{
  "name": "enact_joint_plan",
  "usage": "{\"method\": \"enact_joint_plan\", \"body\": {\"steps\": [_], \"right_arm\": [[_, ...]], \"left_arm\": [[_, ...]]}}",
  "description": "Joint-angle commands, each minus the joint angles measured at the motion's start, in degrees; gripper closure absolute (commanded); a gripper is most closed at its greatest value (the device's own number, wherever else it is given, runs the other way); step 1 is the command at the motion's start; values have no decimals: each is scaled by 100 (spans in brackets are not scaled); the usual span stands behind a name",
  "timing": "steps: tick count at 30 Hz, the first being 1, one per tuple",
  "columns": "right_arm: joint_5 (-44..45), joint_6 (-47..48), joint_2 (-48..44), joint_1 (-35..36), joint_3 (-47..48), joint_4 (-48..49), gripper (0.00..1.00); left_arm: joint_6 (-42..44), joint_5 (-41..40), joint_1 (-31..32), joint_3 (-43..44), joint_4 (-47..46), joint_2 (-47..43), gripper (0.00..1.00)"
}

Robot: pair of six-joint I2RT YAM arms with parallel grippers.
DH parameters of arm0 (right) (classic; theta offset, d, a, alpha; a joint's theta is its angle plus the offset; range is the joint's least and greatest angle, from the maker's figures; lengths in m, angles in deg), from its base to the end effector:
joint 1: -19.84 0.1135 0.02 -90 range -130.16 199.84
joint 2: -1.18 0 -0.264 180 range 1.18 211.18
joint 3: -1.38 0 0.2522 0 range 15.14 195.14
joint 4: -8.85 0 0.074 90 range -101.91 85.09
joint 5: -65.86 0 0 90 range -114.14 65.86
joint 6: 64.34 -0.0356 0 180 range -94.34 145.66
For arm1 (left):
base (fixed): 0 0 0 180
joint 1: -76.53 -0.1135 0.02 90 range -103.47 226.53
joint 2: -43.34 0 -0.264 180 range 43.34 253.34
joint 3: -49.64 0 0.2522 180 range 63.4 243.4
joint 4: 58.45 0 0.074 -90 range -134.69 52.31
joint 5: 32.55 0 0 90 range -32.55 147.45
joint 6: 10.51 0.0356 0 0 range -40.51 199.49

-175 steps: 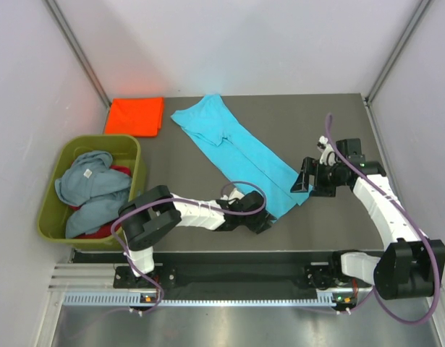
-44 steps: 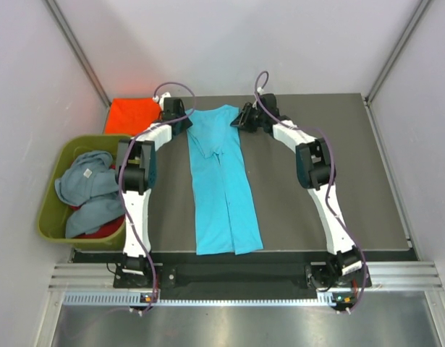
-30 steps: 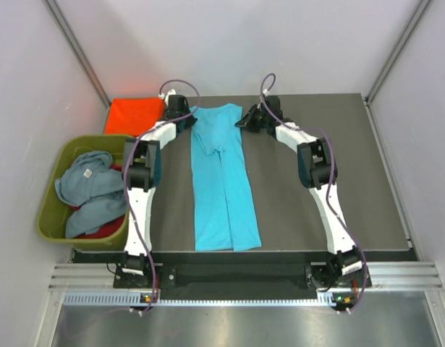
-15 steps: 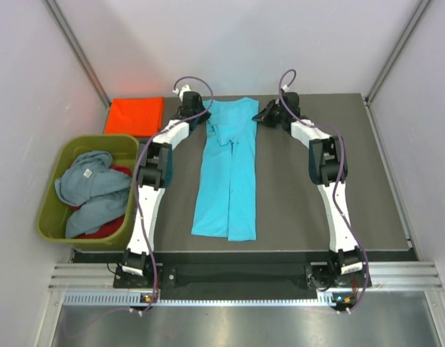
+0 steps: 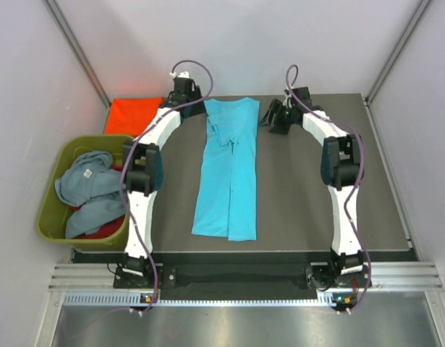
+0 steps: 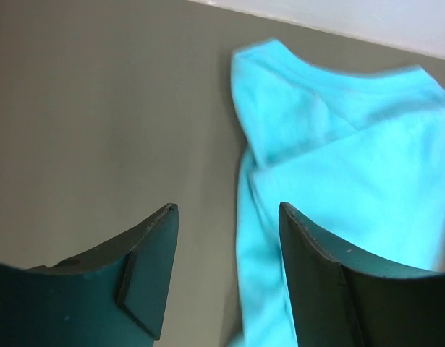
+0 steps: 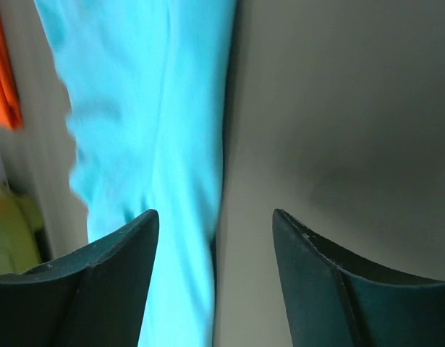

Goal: Fold and stack the t-shirts
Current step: Fold the tshirt

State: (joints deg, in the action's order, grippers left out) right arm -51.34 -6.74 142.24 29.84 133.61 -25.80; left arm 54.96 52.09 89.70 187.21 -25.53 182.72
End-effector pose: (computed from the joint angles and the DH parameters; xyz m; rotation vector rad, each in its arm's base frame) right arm 0.5400 0.1117 0.1680 0.2208 2.3973 0.9123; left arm 0.5484 -0.1249 0.2151 -0.2697 2.1702 -0.2730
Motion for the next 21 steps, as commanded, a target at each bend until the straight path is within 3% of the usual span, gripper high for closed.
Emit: {"method": "enact_joint_plan", "body": {"steps": [1, 3, 5, 10, 15, 21], "right_arm": [[-188, 586, -1628, -112, -1033, -786, 35], [-268, 673, -2202, -34, -2137, -751, 34], [-408, 709, -3002, 37, -2896, -680, 33], [-786, 841, -4609, 511, -5244, -469, 32], [-681, 352, -6103, 1336, -7195, 178, 34], [-453, -863, -7072, 2242, -8655, 1329, 42]], "left_arm": [[590, 340, -16, -879, 632, -1794, 38], [529, 771, 1, -1637, 764, -2376, 39], [467, 1308, 80, -2928, 739, -3308, 39], [318, 1609, 519, -5440, 992, -5318, 41], [-261, 1284, 959, -6989, 1371, -6814, 41], [-1061, 1274, 1039, -7905, 1828, -7441, 41]]}}
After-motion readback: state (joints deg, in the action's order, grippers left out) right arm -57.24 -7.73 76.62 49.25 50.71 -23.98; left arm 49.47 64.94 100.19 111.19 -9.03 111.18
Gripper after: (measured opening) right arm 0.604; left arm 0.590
